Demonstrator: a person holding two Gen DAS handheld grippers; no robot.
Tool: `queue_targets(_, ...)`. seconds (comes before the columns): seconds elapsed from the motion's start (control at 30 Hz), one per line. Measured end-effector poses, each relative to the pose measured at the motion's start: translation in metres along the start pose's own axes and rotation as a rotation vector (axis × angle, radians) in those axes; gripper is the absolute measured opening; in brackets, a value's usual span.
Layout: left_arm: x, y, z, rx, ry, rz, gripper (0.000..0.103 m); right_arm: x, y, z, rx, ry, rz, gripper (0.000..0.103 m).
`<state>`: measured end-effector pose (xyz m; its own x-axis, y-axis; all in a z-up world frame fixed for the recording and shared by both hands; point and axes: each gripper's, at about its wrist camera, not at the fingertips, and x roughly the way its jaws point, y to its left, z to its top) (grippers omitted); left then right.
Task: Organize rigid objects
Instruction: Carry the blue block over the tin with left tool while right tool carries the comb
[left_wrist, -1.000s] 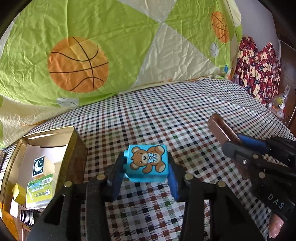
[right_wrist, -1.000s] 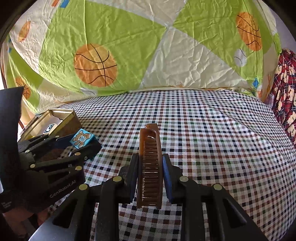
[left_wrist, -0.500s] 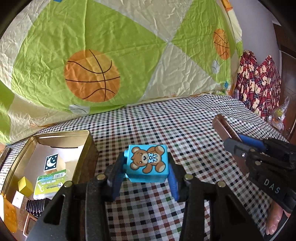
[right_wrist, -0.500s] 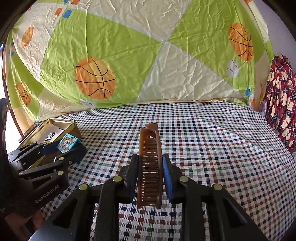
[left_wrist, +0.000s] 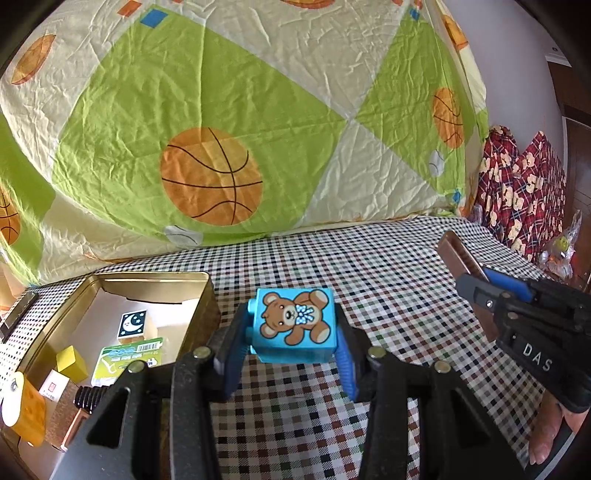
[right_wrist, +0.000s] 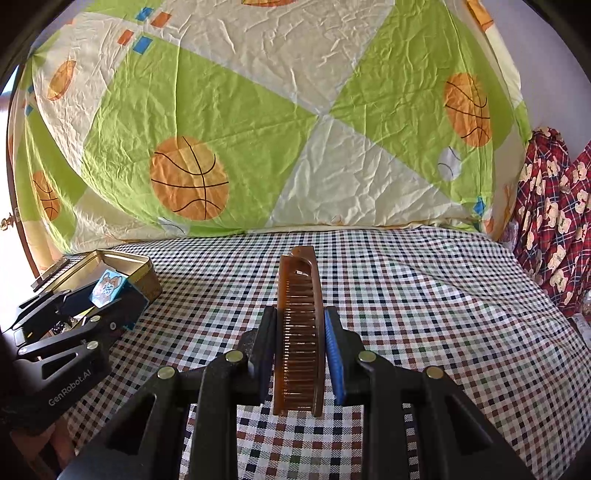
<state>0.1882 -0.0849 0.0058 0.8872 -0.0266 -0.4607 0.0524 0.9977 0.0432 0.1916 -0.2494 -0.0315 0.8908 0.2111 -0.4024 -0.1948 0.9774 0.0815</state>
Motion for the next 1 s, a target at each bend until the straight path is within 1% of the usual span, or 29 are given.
queue_targets(0.1, -0.007, 0.002, -0.001, -0.009, -0.024, 0.002, 0.042, -0.005, 0.000, 0.000, 0.004, -0.026, -0.001, 0.027)
queue_targets(0.33, -0.025, 0.002, -0.006, -0.007, -0.082, 0.016, 0.042, -0.015, 0.006, -0.002, -0.008, -0.064, 0.026, 0.027)
queue_targets(0.6, -0.038, 0.009, -0.010, -0.041, -0.109, 0.013, 0.042, -0.027, 0.014, -0.005, -0.022, -0.111, 0.063, 0.027)
queue_targets(0.77, -0.049, 0.008, -0.013, -0.033, -0.136, 0.025, 0.042, -0.033, 0.019, -0.006, -0.037, -0.135, 0.079, 0.027)
queue_targets(1.0, -0.058, 0.010, -0.017, -0.035, -0.152, 0.025, 0.042, -0.040, 0.025, -0.008, -0.049, -0.158, 0.099, 0.027)
